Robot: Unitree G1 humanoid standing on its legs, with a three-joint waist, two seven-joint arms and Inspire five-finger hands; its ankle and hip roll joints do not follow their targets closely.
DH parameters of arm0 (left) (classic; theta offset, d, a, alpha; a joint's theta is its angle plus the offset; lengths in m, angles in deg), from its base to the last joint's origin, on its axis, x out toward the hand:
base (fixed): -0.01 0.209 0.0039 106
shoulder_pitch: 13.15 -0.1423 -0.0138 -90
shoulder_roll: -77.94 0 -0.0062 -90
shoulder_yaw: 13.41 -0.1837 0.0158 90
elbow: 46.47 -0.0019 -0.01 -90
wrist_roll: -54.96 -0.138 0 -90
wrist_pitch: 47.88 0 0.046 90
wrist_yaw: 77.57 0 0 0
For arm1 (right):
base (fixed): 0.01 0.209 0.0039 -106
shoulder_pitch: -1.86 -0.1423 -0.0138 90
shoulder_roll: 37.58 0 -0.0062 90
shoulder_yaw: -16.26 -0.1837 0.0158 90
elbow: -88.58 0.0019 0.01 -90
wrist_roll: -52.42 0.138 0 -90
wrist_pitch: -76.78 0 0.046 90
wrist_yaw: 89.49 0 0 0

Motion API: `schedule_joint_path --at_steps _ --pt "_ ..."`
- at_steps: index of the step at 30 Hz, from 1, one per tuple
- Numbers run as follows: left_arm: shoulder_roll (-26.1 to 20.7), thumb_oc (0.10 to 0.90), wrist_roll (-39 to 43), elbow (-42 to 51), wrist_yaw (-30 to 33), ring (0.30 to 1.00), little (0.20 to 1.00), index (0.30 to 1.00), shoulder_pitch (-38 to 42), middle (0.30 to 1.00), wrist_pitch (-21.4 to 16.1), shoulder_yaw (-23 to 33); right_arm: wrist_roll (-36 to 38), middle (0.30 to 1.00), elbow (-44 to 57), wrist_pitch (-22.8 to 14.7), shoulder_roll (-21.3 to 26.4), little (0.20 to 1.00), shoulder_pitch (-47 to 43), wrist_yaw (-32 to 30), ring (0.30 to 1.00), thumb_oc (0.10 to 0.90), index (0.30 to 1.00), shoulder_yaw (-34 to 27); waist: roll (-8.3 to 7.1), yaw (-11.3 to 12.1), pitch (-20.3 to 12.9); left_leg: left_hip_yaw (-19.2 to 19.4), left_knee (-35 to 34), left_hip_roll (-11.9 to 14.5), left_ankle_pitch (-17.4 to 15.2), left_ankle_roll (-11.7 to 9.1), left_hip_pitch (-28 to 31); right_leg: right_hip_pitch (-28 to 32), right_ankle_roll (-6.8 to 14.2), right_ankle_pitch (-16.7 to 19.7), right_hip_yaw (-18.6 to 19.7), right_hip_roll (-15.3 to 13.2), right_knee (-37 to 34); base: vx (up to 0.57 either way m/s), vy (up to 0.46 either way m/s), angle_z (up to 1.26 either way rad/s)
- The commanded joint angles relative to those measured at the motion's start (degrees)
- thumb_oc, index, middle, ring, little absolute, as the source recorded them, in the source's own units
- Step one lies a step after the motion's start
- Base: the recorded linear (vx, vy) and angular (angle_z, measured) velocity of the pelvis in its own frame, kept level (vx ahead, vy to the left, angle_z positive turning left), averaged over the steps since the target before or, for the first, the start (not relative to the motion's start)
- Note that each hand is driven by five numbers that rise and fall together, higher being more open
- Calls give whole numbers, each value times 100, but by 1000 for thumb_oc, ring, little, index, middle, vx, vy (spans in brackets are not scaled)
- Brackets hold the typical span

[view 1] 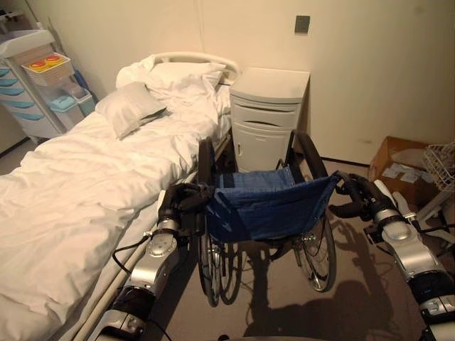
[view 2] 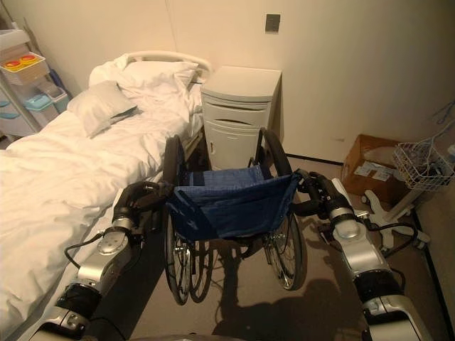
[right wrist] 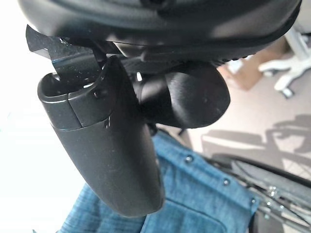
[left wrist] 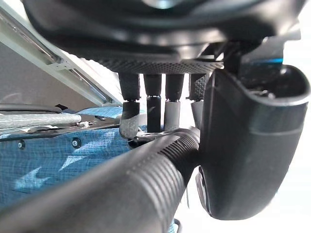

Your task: Push the wheelchair next to the bed

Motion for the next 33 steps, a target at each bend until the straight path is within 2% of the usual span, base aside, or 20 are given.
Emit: schedule_joint_path --at_steps 1,8,9,13,17,20,22,26,27,29,30,31,33 --pt "-449 800 -829 -634 753 900 900 900 263 900 -70 564 99 900 273 4 -561 900 413 221 900 800 900 322 -168 -92 276 32 229 -193 -467 -16 -4 -81 48 69 95 -105 266 6 14 -6" --pt "-575 800 -1044 -1 856 900 900 900 -168 900 -241 919 -183 900 1021 -122 -395 900 765 114 900 800 900 -104 -190 -112 262 90 210 -193 -507 9 22 -83 49 38 117 -85 260 4 7 -3" --pt "-592 800 -1176 232 1077 900 900 900 -318 900 -330 1046 -263 900 1223 -176 -383 900 887 -38 900 800 900 -241 -193 -114 266 100 215 -191 -519 12 24 -86 53 30 126 -80 266 0 0 0" --pt "-620 800 -1630 795 1217 900 900 900 -708 900 -371 1339 -430 900 1727 -314 -442 900 1207 -384 900 800 900 -614 -197 -122 279 108 223 -191 -558 30 32 -100 55 -2 132 -73 289 0 0 0" --pt "-652 800 -2102 1523 1098 900 900 900 -1214 900 -341 1688 -801 900 2320 -472 -551 900 1624 -795 900 800 900 -1058 -188 -134 294 120 232 -195 -603 51 34 -122 62 -39 152 -55 309 4 -5 -3" --pt "-687 800 -2167 1823 925 900 900 900 -1384 900 -271 1832 -894 900 2487 -512 -567 900 1736 -906 900 800 900 -1217 -182 -124 300 130 239 -201 -632 61 26 -134 68 -55 153 -49 316 1 -4 -9" --pt "-713 800 -1613 2009 372 900 900 900 -1444 900 -148 1884 -892 900 2571 -462 -524 900 1761 -934 900 800 900 -1271 -171 -110 310 135 243 -211 -654 66 30 -133 77 -70 150 -44 319 -2 1 -5" --pt "-693 800 -1298 2046 124 900 900 900 -1424 900 -35 1921 -902 900 2500 -470 -466 900 1696 -895 900 800 900 -1268 -152 -95 295 160 222 -206 -651 58 44 -133 87 -79 124 -39 326 0 1 -1" --pt "-762 800 -964 1994 -83 900 900 900 -1381 900 41 1942 -867 900 2458 -447 -402 900 1641 -895 900 800 900 -1260 -151 -90 283 173 221 -205 -652 54 48 -127 88 -84 113 -43 324 0 0 0" --pt "-823 800 -502 1953 -363 900 900 900 -1350 900 231 2002 -834 900 2382 -433 -321 900 1571 -922 900 800 900 -1268 -144 -77 276 186 239 -200 -649 50 41 -121 80 -86 94 -49 323 0 0 0" --pt "-821 800 74 1818 -779 900 900 900 -1300 900 452 2003 -794 900 2293 -425 -256 900 1501 -952 900 800 900 -1246 -129 -71 259 200 255 -198 -649 52 38 -130 82 -88 75 -55 340 0 0 0" --pt "-824 800 79 1817 -783 900 900 900 -1298 900 455 2006 -792 900 2290 -426 -254 900 1496 -953 900 800 900 -1244 -128 -72 260 200 256 -198 -650 52 37 -132 82 -89 75 -55 342 0 0 0" --pt "-793 800 545 1708 -1179 900 900 900 -1270 900 730 2018 -790 900 2248 -395 -205 900 1452 -972 900 800 900 -1241 -116 -65 248 210 256 -193 -650 55 42 -130 81 -93 57 -62 347 0 0 0"
